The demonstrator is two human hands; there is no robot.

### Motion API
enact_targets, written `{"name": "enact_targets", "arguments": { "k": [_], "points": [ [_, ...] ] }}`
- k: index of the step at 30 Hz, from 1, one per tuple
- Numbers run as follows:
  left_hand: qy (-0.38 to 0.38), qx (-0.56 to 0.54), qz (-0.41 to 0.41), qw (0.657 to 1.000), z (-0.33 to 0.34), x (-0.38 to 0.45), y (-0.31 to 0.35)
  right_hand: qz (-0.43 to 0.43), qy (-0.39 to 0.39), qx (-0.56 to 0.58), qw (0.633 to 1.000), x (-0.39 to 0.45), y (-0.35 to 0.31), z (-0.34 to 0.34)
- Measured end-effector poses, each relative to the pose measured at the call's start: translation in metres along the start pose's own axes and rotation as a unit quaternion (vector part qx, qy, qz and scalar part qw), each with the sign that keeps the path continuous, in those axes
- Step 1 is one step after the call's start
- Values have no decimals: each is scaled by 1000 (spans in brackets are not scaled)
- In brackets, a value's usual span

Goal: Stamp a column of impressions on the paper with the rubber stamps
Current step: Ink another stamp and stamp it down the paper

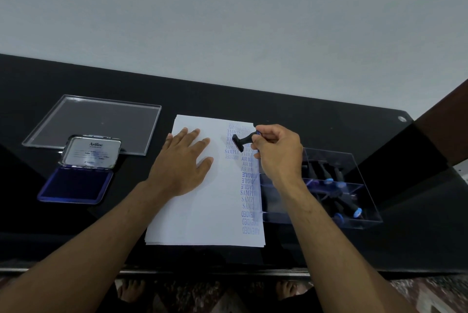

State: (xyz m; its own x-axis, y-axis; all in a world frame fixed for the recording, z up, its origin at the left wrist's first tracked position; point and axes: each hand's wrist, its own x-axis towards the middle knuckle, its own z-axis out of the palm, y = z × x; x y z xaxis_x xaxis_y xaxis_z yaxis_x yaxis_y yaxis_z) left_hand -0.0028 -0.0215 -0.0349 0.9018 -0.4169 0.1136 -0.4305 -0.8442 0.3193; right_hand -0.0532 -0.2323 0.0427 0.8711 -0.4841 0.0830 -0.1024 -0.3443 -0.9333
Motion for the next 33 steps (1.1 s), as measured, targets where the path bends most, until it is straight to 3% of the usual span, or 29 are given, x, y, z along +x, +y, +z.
{"name": "enact_targets", "arguments": {
  "k": [11, 33],
  "points": [
    [44, -5, -30, 999, -37, -41, -14, -43, -52, -21, 997, -30, -22, 37],
    [83, 40, -197, 976, -82, -183, -145, -169, -242, -74, 953, -129, -78, 179]
  ]
}}
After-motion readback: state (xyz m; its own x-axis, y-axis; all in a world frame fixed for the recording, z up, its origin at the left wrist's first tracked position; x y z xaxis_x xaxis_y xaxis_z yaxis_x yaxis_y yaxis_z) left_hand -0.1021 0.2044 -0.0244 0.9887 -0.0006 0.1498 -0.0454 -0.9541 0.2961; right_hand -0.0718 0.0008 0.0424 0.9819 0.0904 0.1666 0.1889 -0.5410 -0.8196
